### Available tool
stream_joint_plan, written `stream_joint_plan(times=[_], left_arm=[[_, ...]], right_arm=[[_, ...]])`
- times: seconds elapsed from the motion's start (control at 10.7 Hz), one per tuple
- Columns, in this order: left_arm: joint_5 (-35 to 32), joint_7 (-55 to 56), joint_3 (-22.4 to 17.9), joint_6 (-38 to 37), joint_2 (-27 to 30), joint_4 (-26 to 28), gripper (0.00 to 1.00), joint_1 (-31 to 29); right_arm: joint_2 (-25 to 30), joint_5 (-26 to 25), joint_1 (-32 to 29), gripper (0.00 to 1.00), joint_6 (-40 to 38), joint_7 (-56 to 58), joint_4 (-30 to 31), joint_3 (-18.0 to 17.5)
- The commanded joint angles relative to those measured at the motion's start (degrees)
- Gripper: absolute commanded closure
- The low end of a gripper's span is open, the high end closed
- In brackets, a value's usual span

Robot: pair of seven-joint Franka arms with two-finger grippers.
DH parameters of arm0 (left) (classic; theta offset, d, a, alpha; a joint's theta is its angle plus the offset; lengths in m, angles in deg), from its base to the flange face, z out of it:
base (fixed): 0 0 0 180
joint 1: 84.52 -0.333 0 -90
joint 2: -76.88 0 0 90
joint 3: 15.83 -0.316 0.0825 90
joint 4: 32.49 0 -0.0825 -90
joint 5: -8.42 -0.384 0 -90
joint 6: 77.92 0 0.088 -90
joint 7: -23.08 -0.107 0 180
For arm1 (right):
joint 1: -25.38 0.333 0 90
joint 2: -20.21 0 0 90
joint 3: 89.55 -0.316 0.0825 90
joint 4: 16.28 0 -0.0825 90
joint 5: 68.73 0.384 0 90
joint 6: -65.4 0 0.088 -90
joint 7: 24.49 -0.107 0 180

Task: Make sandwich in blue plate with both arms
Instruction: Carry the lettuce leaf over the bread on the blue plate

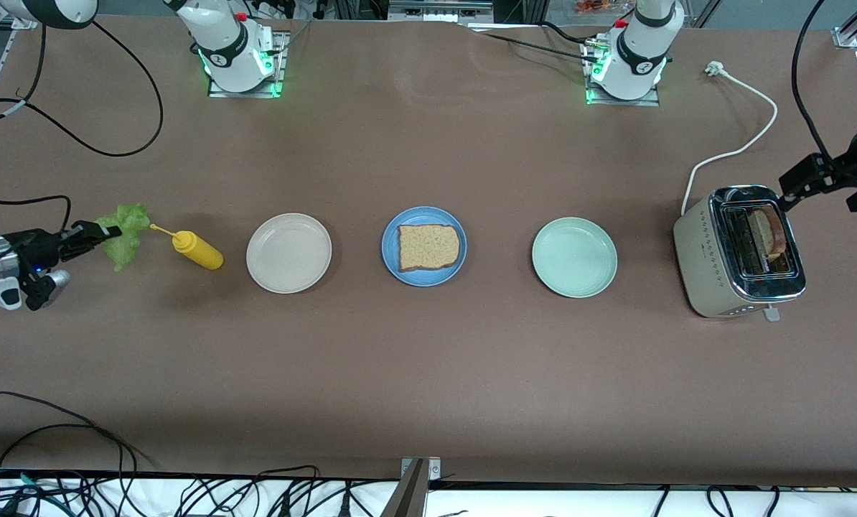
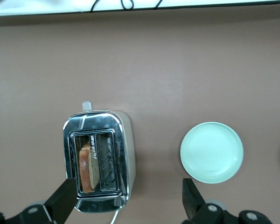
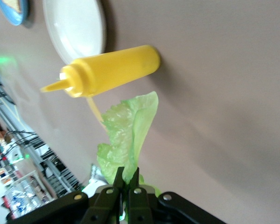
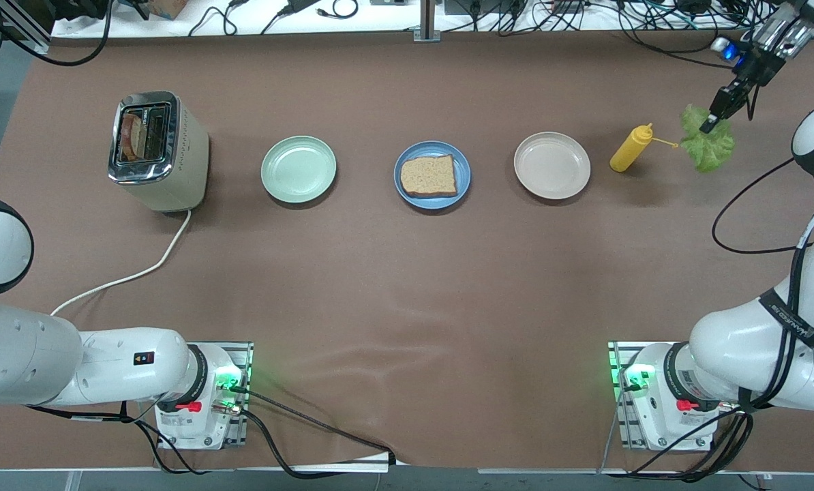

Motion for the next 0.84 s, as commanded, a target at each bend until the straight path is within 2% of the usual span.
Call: stream_joint_plan(times=[0.0, 0.09, 0.19, 0.37, 0.47, 0.56, 0.75], left_arm=[[6.83, 0.65, 1.06, -7.61, -0.48, -7.61, 0.0, -1.03], [6.93, 0.74, 1.14, -9.29, -0.48, -8.07, 0.0, -1.03], [6.93, 0.65, 1.14, -10.7, -0.48, -8.07, 0.0, -1.03], [6.24, 0.57, 1.49, -13.08, -0.48, -7.55, 0.0, -1.03], [6.14, 0.3, 1.49, -13.08, -0.48, -7.29, 0.0, -1.03], [5.97, 0.13, 1.49, -13.08, -0.56, -7.02, 0.0, -1.12], [5.97, 0.04, 1.41, -13.0, -1.09, -6.93, 0.0, -1.38]], right_arm=[[-0.91, 9.02, 0.17, 1.0, -11.74, -10.82, -5.74, -0.78], [-0.56, 13.16, 0.17, 1.0, -14.82, -14.96, -5.83, -1.83], [0.4, 13.98, 0.26, 1.0, -15.72, -18.83, -5.83, -3.49], [1.19, 13.9, 1.39, 1.0, -14.51, -28.49, -5.83, -9.8], [1.37, 13.56, 3.4, 1.0, -11.11, -33.76, -5.83, -12.79], [1.89, 13.73, 6.64, 1.0, -6.98, -38.68, -5.74, -14.04], [1.9, 13.9, 14.46, 1.0, -0.3, -43.72, -5.48, -14.23]])
